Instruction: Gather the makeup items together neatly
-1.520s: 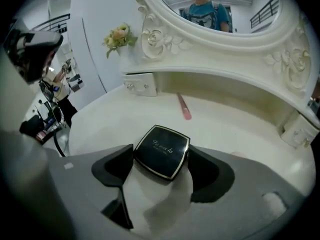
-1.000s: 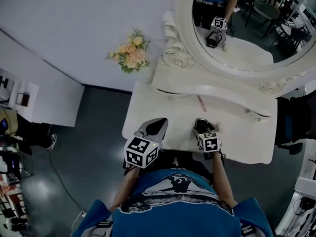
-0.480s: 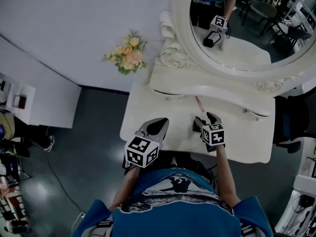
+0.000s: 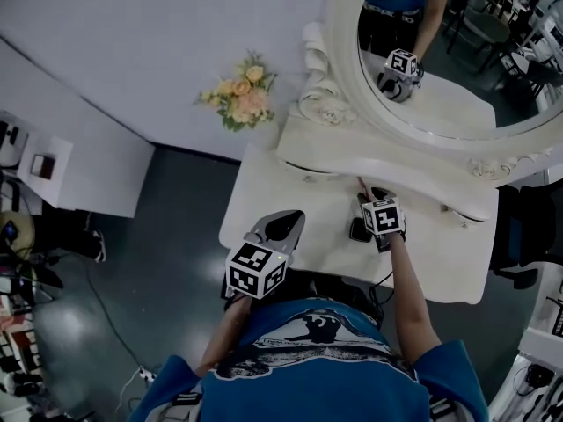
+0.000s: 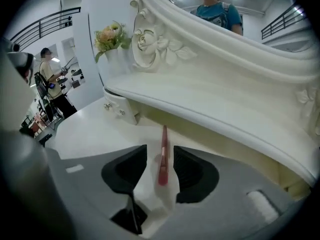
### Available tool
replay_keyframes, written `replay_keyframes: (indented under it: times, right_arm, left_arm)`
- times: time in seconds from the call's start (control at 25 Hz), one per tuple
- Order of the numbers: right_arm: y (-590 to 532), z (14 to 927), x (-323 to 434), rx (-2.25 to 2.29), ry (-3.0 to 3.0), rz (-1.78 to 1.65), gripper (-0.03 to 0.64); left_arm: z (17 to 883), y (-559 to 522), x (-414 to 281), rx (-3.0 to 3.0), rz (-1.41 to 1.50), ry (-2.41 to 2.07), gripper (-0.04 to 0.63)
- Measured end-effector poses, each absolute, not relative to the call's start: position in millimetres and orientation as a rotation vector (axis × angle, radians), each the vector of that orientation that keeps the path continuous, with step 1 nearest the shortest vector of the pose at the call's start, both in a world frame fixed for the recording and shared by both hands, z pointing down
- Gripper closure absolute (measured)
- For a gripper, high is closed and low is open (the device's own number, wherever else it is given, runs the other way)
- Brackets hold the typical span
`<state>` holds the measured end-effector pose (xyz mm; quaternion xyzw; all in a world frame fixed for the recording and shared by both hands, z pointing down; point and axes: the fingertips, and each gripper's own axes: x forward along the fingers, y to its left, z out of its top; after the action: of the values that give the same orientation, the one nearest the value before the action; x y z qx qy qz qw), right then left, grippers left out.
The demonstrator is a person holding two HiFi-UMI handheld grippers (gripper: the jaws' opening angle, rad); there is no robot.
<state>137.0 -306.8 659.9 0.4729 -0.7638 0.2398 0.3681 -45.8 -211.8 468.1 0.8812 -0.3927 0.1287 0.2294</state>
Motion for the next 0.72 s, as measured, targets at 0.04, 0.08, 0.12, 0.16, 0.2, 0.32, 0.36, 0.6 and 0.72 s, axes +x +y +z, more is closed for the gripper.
replay_keyframes:
  times: [0.04,0.08,0.12,0.16,0.2,0.32,0.36,0.6,0.72]
  right_arm:
    - [-309.3,662.7,137.2,1.202,-1.952,0.61,0.451]
    - [-311.7,665.5,138.5,1.195,-1.941,0.608,0.462]
    - [-313.9,668.1,140.6,1.195,-1.926,0.61,0.471]
    - [-315.5,670.8,143.2,1.199,-1.909,0.618,0.484]
    - [-316.3,673.6,145.4,1.202,-1.893,0.629,0.502]
    - [-315.8,679.8,145.7,1.204,-1.893,0.659,0.545]
    - [-315.5,680.2,145.2,1.21,-1.904,0.666,0.548]
    - [-313.6,679.1,145.4,1.2,-1.881,0.75,0.563]
    - [-306.7,673.7,144.4,1.175,-1.869,0.779,0.563]
  left_arm:
    - [468.1,-212.2,-47.1,2.421,0.354,-1.089,0.581]
    - [468.1,-212.6,-48.1,2.416,0.354,-1.095,0.581]
    - [468.2,-212.9,-48.9,2.412,0.354,-1.101,0.581]
    - [468.4,-213.3,-49.5,2.408,0.353,-1.106,0.581]
    - [468.8,-213.6,-50.3,2.404,0.353,-1.111,0.581]
    - [470.6,-213.8,-52.2,2.393,0.357,-1.121,0.581]
    - [471.3,-213.6,-52.5,2.39,0.359,-1.122,0.581]
    - [472.3,-213.2,-50.1,2.396,0.374,-1.11,0.581]
    - [473.3,-213.2,-49.4,2.403,0.383,-1.102,0.581]
